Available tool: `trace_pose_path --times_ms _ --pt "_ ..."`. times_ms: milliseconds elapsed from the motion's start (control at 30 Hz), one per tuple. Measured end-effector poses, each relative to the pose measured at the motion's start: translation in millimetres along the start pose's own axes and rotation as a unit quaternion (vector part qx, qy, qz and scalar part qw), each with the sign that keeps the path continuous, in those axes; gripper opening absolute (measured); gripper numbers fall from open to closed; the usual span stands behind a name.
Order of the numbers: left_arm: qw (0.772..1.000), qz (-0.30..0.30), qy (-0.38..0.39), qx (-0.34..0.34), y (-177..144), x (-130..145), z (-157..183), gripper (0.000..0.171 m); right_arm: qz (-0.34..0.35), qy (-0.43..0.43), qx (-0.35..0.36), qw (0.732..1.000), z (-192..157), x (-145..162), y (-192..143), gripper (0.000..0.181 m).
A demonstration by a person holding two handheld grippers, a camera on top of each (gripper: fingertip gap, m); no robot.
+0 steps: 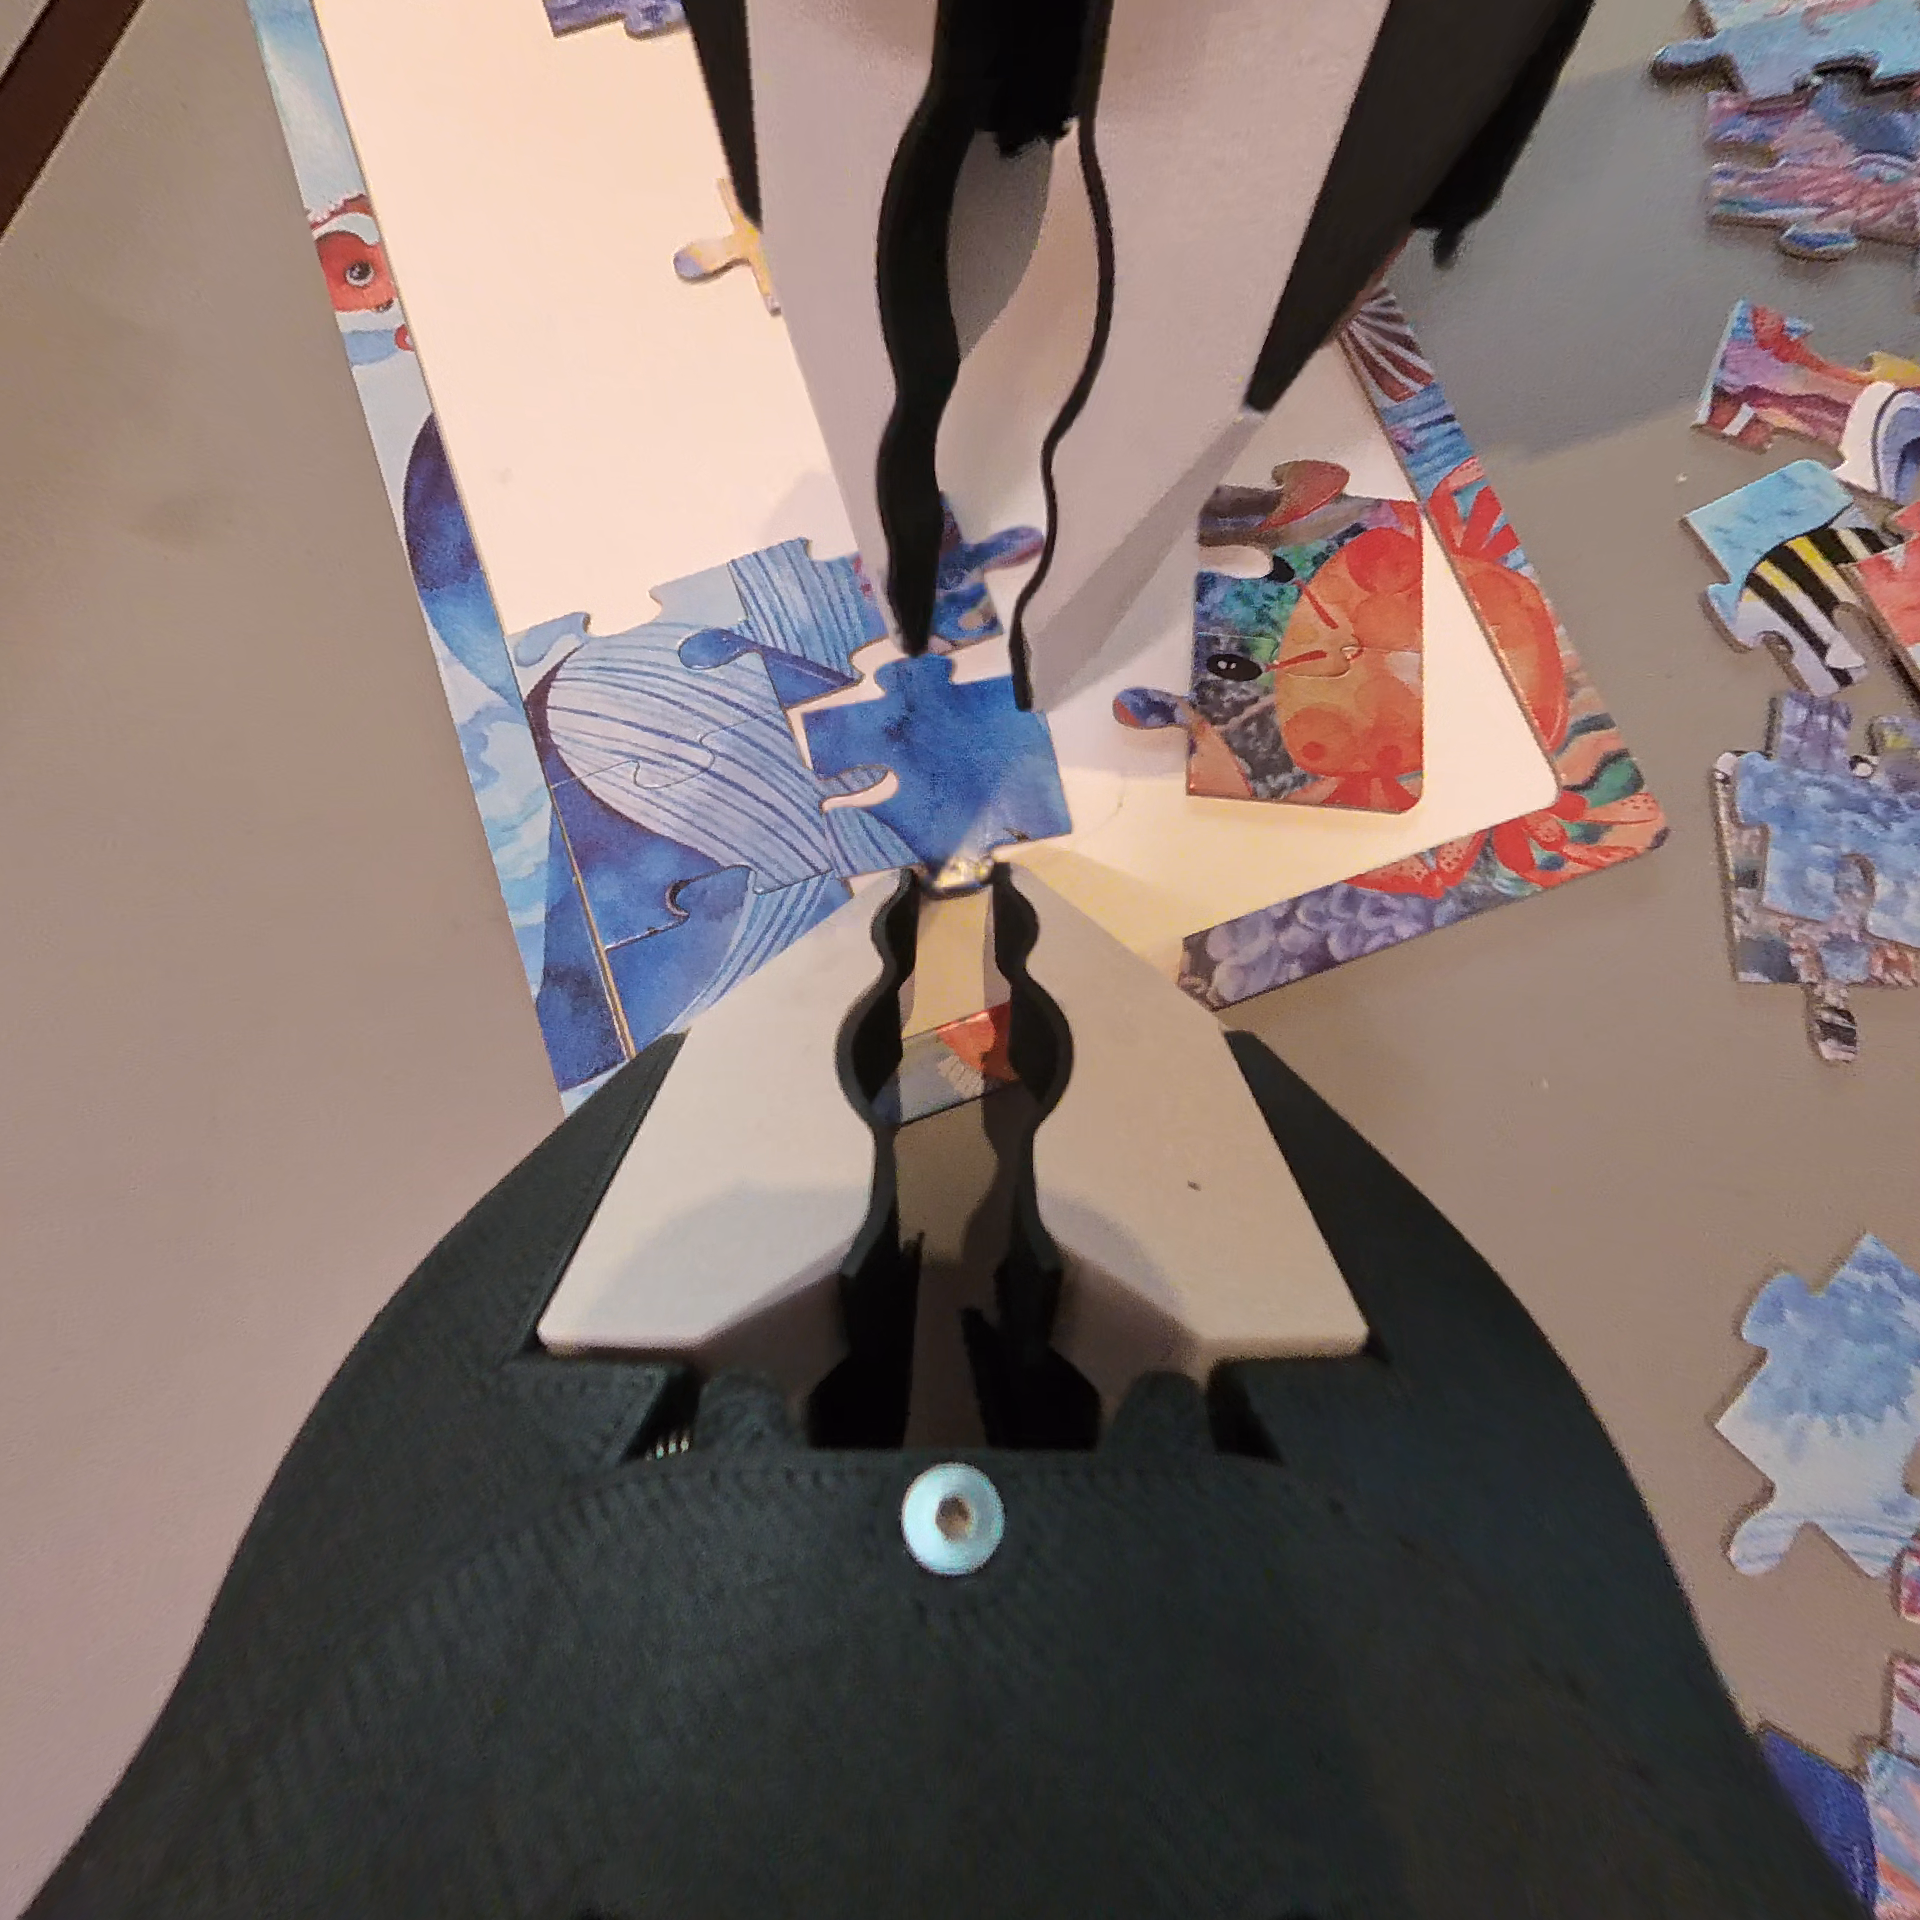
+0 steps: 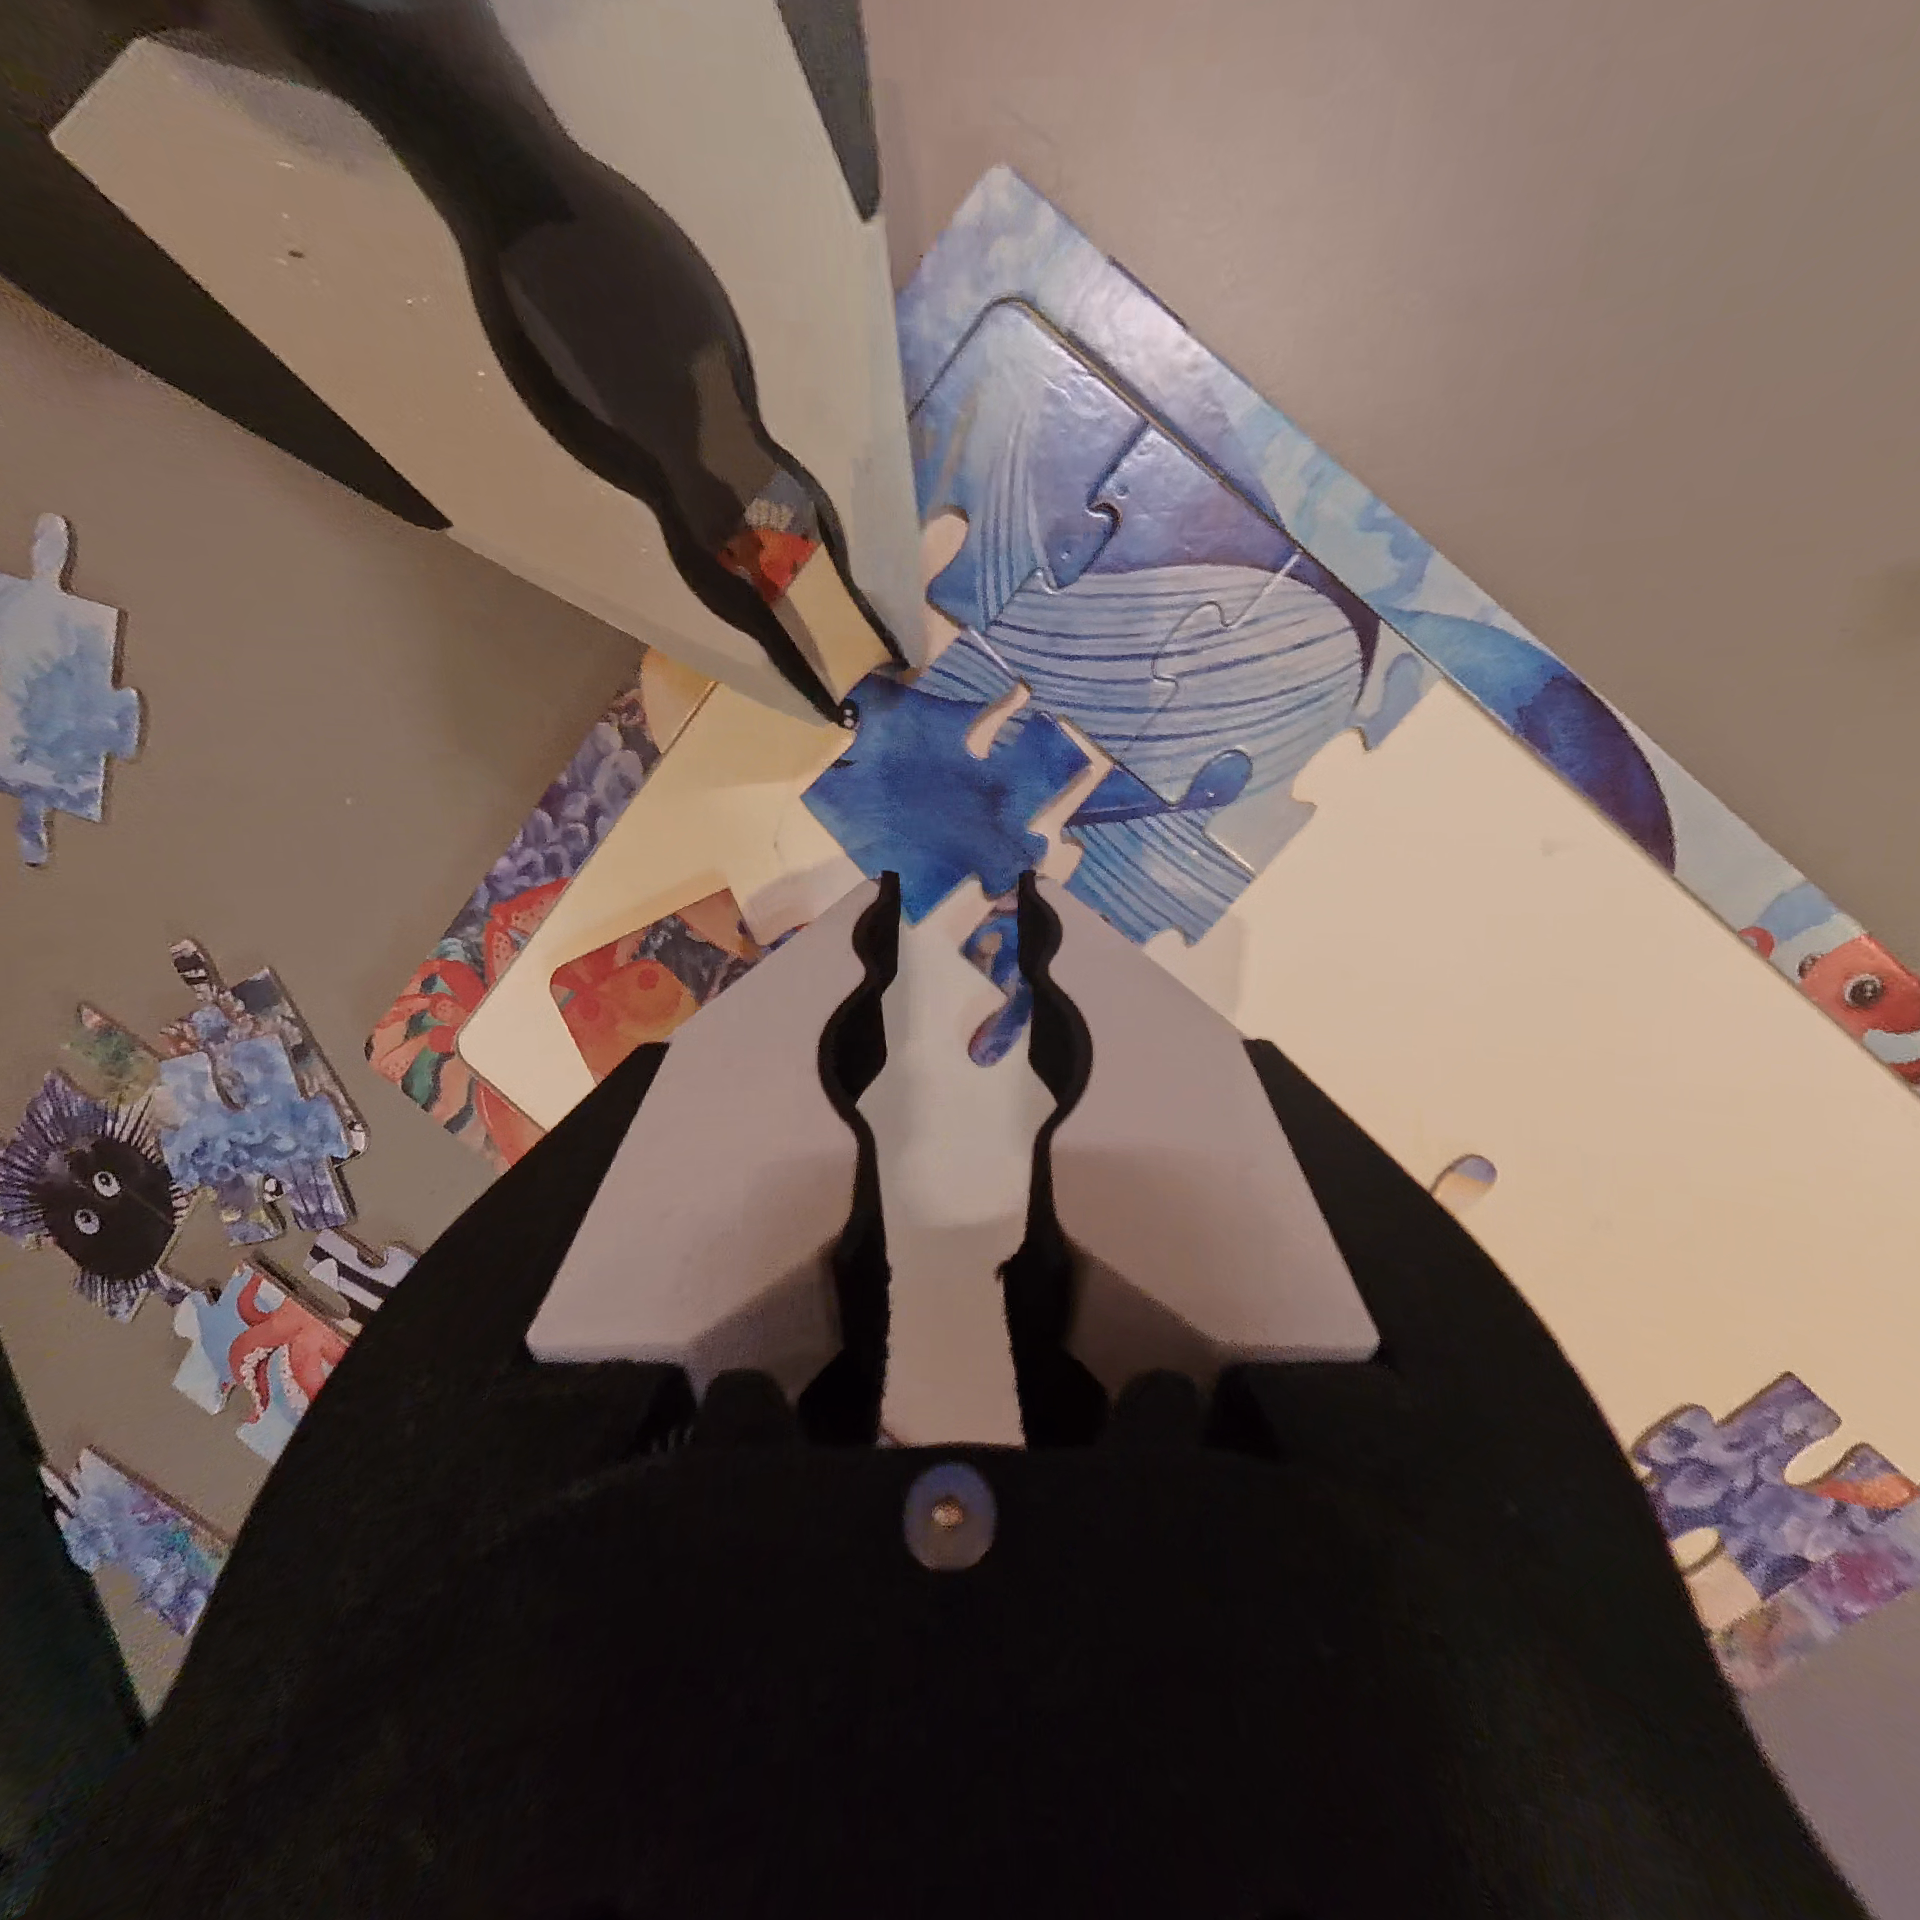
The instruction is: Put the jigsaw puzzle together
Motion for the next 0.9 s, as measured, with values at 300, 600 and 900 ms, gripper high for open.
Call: trace_pose_path --times_ms 300,600,900 --pt "1.000 0.005 0.005 -0.010 1 0 2 0.014 0.057 0.031 0.012 0.998 6 6 1 0.010" --pt "1.000 0.010 0.003 -0.009 2 0 2 0.012 0.105 0.066 -0.013 0.992 8 9 0 0.015" --pt "1.000 0.019 -0.006 -0.004 3 -1 1 0.011 0.142 0.085 -0.038 0.986 10 12 -10 0.010"
Point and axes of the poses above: each gripper's, where its closed fingertips meet, y out along the fingers, x out of its underside, z = x × y across the jaws, the point moved 8 cm from there along -y, back along the fingers, and after that the axes turned 7 degrees about -x, right-handed, at the moved point
